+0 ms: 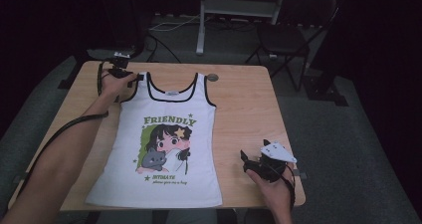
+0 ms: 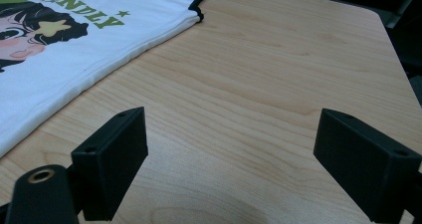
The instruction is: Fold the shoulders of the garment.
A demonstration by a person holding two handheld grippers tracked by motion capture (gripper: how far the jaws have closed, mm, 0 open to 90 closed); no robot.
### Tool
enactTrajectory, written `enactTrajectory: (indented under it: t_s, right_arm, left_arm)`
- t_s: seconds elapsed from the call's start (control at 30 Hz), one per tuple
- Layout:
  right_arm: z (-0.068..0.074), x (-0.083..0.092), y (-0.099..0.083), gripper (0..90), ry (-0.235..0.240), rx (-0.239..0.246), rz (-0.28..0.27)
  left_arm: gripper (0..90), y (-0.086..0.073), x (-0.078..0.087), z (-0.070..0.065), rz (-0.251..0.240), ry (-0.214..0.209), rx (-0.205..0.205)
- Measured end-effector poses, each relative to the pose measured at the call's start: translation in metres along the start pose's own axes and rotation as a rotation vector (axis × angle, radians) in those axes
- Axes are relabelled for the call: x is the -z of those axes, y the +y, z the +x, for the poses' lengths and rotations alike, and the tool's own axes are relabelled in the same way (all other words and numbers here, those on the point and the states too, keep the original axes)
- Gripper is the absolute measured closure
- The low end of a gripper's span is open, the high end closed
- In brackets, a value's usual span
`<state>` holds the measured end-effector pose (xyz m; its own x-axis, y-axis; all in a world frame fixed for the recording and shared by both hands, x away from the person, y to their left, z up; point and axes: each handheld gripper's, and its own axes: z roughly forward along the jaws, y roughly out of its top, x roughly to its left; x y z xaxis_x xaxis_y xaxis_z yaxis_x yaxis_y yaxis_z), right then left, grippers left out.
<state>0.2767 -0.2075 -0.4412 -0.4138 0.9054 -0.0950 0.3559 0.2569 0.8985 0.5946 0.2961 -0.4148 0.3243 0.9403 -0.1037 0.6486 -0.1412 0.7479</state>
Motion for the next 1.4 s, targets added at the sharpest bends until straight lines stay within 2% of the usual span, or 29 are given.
enactTrajectory:
  t_s: [0.07, 0.17, 0.23, 0.57, 0.77, 0.93, 1.0, 1.1, 1.2, 1.23, 1.3, 1.4]
  right_arm:
    - [0.0, 0.0, 0.0, 13.3, 0.0, 0.002, 0.0]
    - [0.0, 0.0, 0.0, 13.3, 0.0, 0.007, 0.003]
    - [0.001, 0.0, 0.0, 13.3, 0.0, 0.007, 0.004]
    - [0.001, -0.001, 0.0, 13.3, -0.002, 0.01, 0.007]
    - [0.001, -0.001, 0.0, 13.3, 0.0, 0.014, 0.006]
    - [0.001, -0.001, 0.0, 13.3, 0.0, 0.01, 0.007]
    - [0.001, -0.001, 0.0, 13.3, 0.001, 0.011, 0.008]
    - [0.001, -0.001, 0.0, 13.3, 0.001, 0.012, 0.007]
    - [0.001, -0.001, 0.0, 13.3, 0.002, 0.015, 0.009]
    - [0.002, -0.001, 0.001, 13.3, 0.001, 0.016, 0.012]
    - [0.002, -0.001, 0.001, 13.3, 0.0, 0.018, 0.013]
    - [0.002, -0.001, 0.0, 13.3, 0.0, 0.017, 0.013]
  left_arm:
    - [42.1, -0.002, -0.002, 0.003, 0.015, 0.023, 0.003]
    - [42.1, -0.004, -0.005, 0.008, 0.02, 0.032, 0.02]
    - [41.9, -0.005, -0.006, 0.009, 0.022, 0.019, 0.017]
    - [45.4, -0.003, -0.012, 0.003, 0.029, 0.008, -0.008]
    - [45.8, -0.003, -0.015, 0.003, 0.043, 0.016, -0.01]
    - [50.6, -0.004, -0.019, 0.001, 0.043, 0.005, -0.015]
    - [52.5, -0.004, -0.019, 0.001, 0.043, 0.004, -0.02]
    - [53.7, -0.004, -0.019, -0.001, 0.051, 0.008, -0.062]
    - [61.9, -0.006, -0.019, -0.001, 0.041, 0.012, -0.078]
    - [61.9, -0.006, -0.019, -0.001, 0.038, 0.012, -0.081]
    - [67.7, -0.008, -0.019, -0.001, 0.027, -0.002, -0.087]
    - [80.2, -0.011, -0.02, -0.001, -0.002, -0.017, -0.067]
